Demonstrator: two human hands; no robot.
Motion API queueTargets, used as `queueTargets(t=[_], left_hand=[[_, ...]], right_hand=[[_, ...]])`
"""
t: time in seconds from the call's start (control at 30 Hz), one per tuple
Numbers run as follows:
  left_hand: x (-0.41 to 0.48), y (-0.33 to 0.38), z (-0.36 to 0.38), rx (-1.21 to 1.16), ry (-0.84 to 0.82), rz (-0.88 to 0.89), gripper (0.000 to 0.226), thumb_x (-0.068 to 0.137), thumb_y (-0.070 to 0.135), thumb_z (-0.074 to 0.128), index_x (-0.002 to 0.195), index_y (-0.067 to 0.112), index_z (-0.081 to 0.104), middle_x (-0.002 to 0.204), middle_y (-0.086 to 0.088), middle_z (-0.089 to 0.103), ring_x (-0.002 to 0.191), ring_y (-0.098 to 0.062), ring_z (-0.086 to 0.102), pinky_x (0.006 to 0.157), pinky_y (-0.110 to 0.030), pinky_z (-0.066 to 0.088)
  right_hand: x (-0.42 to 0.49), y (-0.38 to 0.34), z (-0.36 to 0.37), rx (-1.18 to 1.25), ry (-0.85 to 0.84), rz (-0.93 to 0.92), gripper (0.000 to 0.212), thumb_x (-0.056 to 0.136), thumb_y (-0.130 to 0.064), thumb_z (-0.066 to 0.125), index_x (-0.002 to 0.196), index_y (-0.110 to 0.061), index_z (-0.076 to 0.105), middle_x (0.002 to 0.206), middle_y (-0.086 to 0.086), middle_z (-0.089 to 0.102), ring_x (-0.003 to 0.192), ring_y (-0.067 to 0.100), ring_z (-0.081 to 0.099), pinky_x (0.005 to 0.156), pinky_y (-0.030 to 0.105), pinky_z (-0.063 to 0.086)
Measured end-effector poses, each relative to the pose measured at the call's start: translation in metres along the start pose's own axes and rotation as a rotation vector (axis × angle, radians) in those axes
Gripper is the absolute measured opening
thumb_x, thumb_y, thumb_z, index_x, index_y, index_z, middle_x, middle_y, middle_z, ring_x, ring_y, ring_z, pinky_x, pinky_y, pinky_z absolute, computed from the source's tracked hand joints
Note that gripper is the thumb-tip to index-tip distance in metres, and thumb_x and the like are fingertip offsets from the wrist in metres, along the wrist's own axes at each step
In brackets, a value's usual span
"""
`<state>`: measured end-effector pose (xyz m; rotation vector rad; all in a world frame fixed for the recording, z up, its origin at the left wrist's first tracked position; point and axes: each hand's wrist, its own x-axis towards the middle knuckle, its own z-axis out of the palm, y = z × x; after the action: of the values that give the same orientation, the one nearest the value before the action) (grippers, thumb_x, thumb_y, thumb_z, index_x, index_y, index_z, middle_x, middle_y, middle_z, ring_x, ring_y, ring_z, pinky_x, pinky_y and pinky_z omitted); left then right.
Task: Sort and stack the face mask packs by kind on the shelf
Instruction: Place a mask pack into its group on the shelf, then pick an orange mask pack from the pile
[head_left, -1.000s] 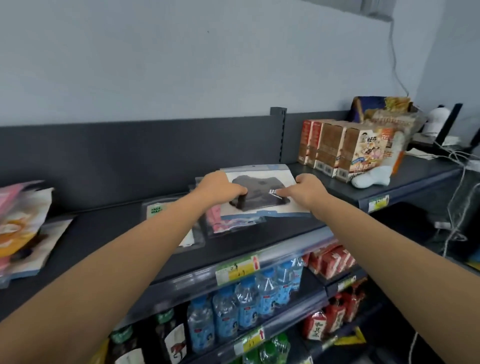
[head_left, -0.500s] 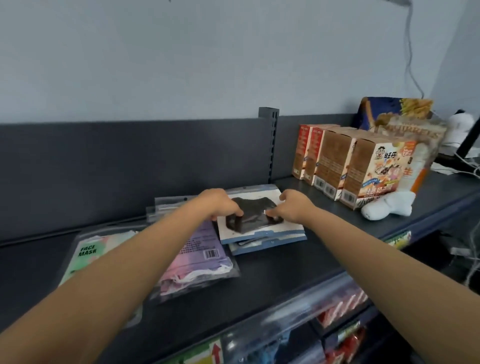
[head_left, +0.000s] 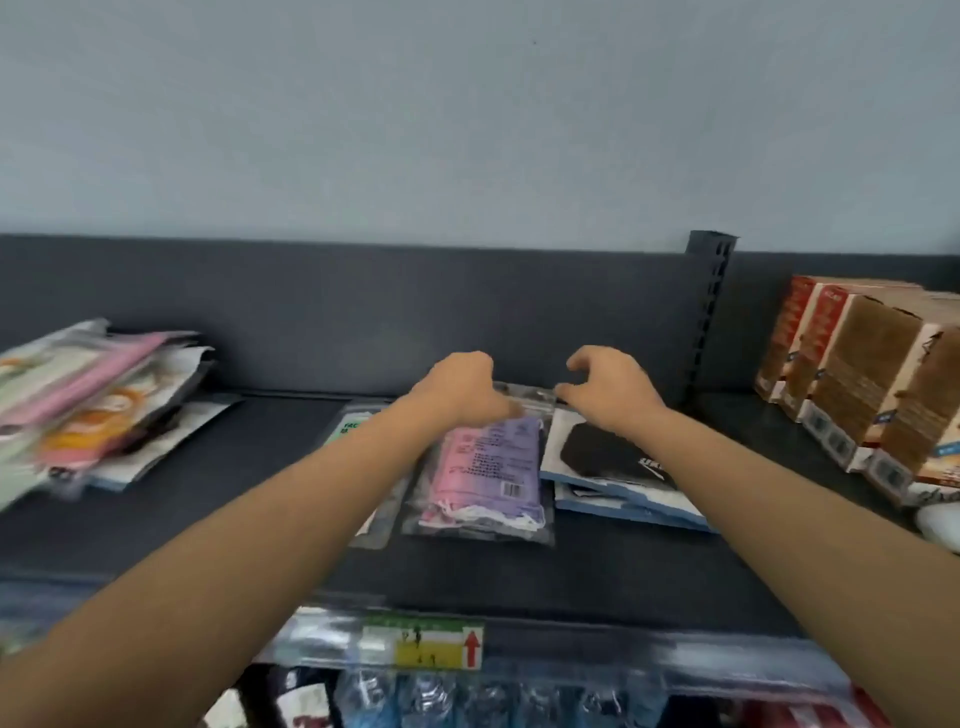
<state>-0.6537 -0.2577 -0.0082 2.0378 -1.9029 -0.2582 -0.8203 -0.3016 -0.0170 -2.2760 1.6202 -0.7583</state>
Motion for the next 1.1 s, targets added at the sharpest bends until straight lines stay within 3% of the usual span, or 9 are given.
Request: queueTargets(t=[0.1,0.17,0.3,0.43,0.57,0.83,0.93,1.0,1.1], left_hand=[[-0.036,-0.036,-0.027,0.040,0.094,-0.072,0.039,0.078,0.048,0.070,0.071,0.014,0.053,0.074,-0.002,0.057,0.076,-0.026,0.056,0.062,-0.032,0.043],[-0.064,-0.063,-0.046,0.072,0.157,-0.129,0.043,0.078,0.049,0.071,0.066,0.017,0.044,0.073,0.000,0.053,0.077,-0.026,0.054,0.062,-0.031,0.039],[-0.120,-0.131,-0.087,0.168,0.297,-0.234,0.043,0.080,0.051,0.067,0.097,0.013,0.058,0.106,-0.007,0.064,0.100,-0.029,0.060,0.075,-0.032,0.044],[-0.182,-0.214,-0.127,0.247,0.392,-0.369,0.049,0.081,0.054,0.063,0.105,0.011,0.061,0.112,-0.009,0.066,0.108,-0.029,0.060,0.086,-0.037,0.049],[-0.244,-0.297,-0.168,0.259,0.366,-0.520,0.066,0.084,0.057,0.061,0.132,0.013,0.051,0.131,-0.007,0.058,0.117,-0.027,0.055,0.093,-0.037,0.047],[-0.333,-0.451,-0.228,0.317,0.342,-0.745,0.062,0.083,0.058,0.061,0.121,0.010,0.055,0.118,-0.009,0.061,0.104,-0.027,0.056,0.085,-0.037,0.048],[-0.343,-0.499,-0.241,0.298,0.325,-0.800,0.066,0.084,0.060,0.060,0.127,0.009,0.053,0.122,-0.008,0.059,0.109,-0.027,0.056,0.086,-0.036,0.048],[-0.342,-0.530,-0.248,0.276,0.317,-0.828,0.068,0.084,0.061,0.058,0.127,0.009,0.053,0.124,-0.009,0.059,0.110,-0.028,0.056,0.087,-0.036,0.048],[-0.330,-0.577,-0.252,0.215,0.319,-0.853,0.069,0.085,0.062,0.055,0.127,0.007,0.053,0.126,-0.011,0.058,0.111,-0.029,0.055,0.083,-0.034,0.045]], right_hand=[[-0.001,-0.044,0.019,0.065,0.013,-0.144,0.040,0.090,-0.024,0.061,0.127,-0.011,0.057,0.133,0.008,0.056,0.119,0.025,0.054,0.094,0.033,0.043],[-0.004,-0.080,0.032,0.103,0.012,-0.235,0.037,0.090,-0.023,0.060,0.124,-0.010,0.058,0.130,0.008,0.058,0.118,0.025,0.055,0.096,0.034,0.043],[-0.016,-0.164,0.062,0.183,0.018,-0.379,0.033,0.089,-0.023,0.060,0.120,-0.013,0.061,0.128,0.005,0.060,0.118,0.024,0.055,0.096,0.034,0.043],[-0.039,-0.256,0.099,0.235,-0.017,-0.511,0.033,0.090,-0.024,0.058,0.122,-0.013,0.059,0.128,0.003,0.058,0.117,0.022,0.054,0.093,0.033,0.043],[-0.062,-0.351,0.141,0.164,-0.062,-0.589,0.029,0.087,-0.023,0.058,0.114,-0.014,0.061,0.118,0.005,0.063,0.106,0.025,0.058,0.084,0.034,0.049],[-0.096,-0.506,0.232,0.013,-0.192,-0.663,0.029,0.088,-0.029,0.057,0.112,-0.013,0.060,0.110,0.006,0.064,0.101,0.027,0.059,0.075,0.032,0.046],[-0.092,-0.543,0.260,-0.086,-0.261,-0.678,0.014,0.086,-0.029,0.058,0.084,-0.015,0.057,0.088,0.002,0.062,0.087,0.027,0.058,0.060,0.028,0.040],[-0.083,-0.565,0.278,-0.112,-0.280,-0.654,0.025,0.086,-0.024,0.057,0.066,-0.017,0.045,0.068,0.000,0.052,0.070,0.023,0.054,0.049,0.026,0.030],[-0.063,-0.592,0.303,-0.144,-0.340,-0.614,0.029,0.088,-0.021,0.054,0.062,-0.015,0.042,0.064,0.001,0.048,0.059,0.018,0.047,0.047,0.026,0.029]])
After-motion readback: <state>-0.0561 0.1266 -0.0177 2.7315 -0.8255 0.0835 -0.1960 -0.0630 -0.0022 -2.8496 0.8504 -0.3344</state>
